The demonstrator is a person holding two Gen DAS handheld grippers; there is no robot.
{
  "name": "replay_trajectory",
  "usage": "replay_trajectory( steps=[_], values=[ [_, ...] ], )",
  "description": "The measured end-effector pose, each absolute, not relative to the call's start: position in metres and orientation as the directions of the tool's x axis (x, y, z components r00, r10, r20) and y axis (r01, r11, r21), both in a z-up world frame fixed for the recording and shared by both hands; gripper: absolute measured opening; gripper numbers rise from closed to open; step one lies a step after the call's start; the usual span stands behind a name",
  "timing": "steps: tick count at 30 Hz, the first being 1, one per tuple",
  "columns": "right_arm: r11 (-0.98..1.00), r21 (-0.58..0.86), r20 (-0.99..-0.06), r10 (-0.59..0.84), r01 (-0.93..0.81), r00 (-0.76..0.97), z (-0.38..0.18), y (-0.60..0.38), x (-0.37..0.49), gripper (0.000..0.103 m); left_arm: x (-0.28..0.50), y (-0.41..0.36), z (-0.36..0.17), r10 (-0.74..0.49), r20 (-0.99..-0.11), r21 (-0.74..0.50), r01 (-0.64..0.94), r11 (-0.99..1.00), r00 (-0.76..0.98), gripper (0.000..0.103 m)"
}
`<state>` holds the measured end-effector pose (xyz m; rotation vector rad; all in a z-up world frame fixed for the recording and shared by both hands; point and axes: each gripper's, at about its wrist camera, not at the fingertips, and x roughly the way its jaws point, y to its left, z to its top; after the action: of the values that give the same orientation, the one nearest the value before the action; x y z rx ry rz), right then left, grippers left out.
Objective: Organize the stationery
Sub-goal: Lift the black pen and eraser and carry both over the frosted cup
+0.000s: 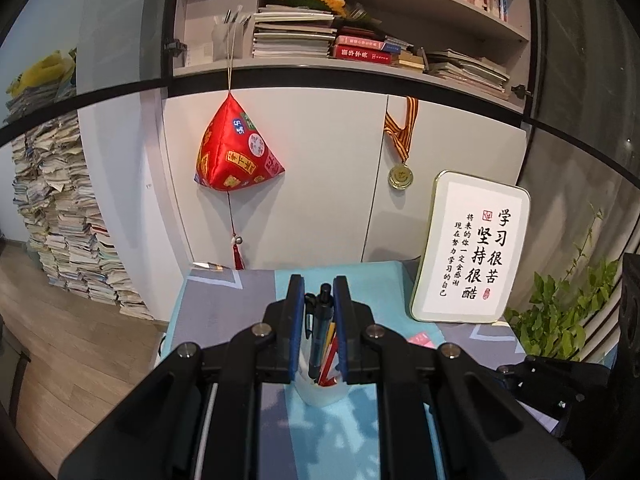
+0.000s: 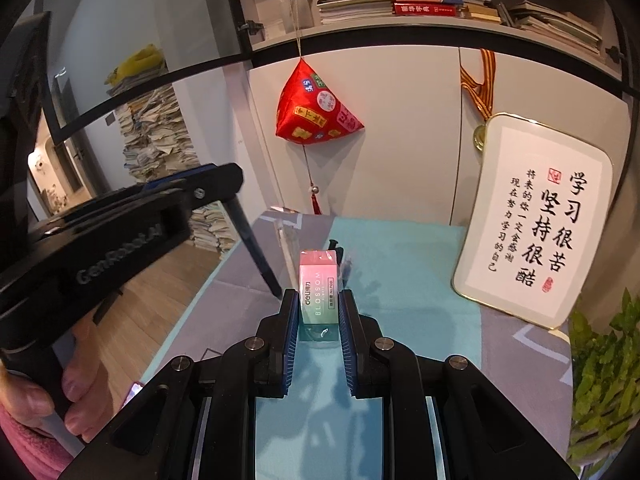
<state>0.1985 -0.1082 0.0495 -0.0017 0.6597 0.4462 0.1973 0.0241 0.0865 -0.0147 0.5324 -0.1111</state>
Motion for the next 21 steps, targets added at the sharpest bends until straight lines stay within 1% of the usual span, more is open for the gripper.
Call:
replay_trajectory(
  steps=[13,21],
  values=[
    [0.907,0.151,-0.595,0.400,-0.392,0.697,0.046,-0.112,0.213,0.021,0.213,0.020,0.077,-0.115,-0.523,-0.041,0.110,0.993,0.845,0.013],
    [0.909,0.168,-0.590,0.402,-0.380,0.700,0.044,-0.115,0.218,0.021,0.222,0.024,0.066,-0.133,-0.547,-0.069,0.114,0.991,0.826,0.013]
  ],
)
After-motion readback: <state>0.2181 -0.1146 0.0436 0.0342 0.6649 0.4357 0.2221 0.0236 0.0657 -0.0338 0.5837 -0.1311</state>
